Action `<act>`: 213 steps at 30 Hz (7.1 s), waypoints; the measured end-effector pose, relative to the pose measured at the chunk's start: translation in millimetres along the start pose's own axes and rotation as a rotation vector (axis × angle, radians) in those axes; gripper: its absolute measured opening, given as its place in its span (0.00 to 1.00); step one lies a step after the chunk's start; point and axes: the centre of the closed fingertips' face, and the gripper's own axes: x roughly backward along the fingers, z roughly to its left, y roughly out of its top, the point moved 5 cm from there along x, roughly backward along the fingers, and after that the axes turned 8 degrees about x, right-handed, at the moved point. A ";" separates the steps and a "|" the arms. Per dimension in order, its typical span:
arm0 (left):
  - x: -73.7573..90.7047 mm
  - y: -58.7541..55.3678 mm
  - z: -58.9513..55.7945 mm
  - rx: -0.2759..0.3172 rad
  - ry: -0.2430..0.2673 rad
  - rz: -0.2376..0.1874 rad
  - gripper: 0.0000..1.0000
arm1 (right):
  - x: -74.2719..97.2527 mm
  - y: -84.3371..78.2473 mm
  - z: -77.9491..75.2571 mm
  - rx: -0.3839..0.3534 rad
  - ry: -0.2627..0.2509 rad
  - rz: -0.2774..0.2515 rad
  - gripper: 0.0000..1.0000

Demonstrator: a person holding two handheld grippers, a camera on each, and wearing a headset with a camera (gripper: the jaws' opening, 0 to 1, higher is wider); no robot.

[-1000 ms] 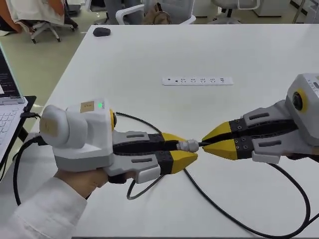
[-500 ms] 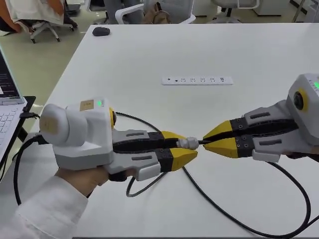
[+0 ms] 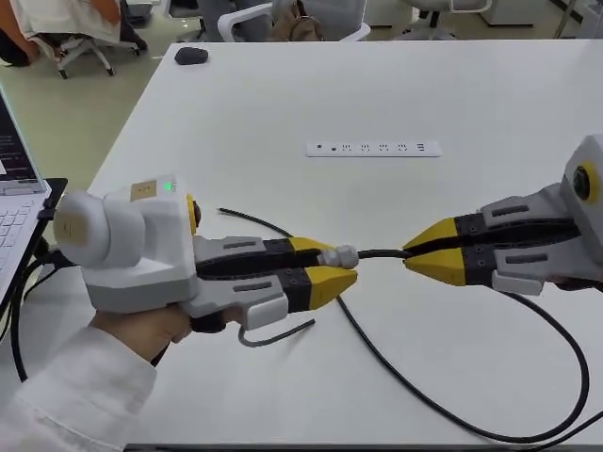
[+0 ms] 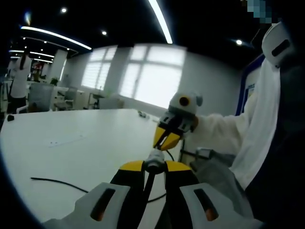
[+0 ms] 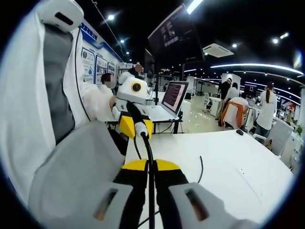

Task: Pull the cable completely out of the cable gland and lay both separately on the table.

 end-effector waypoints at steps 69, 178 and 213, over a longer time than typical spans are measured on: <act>-6.9 2.4 -9.9 -0.009 -0.048 0.009 0.17 | -28.5 29.2 9.0 0.090 0.076 -0.023 0.10; 0.2 6.3 -15.8 -0.001 -0.089 -0.033 0.17 | -36.3 30.1 11.9 0.113 0.093 -0.006 0.06; 4.7 8.0 -10.3 0.010 -0.074 -0.037 0.17 | -7.6 2.7 -0.2 0.049 -0.005 0.059 0.06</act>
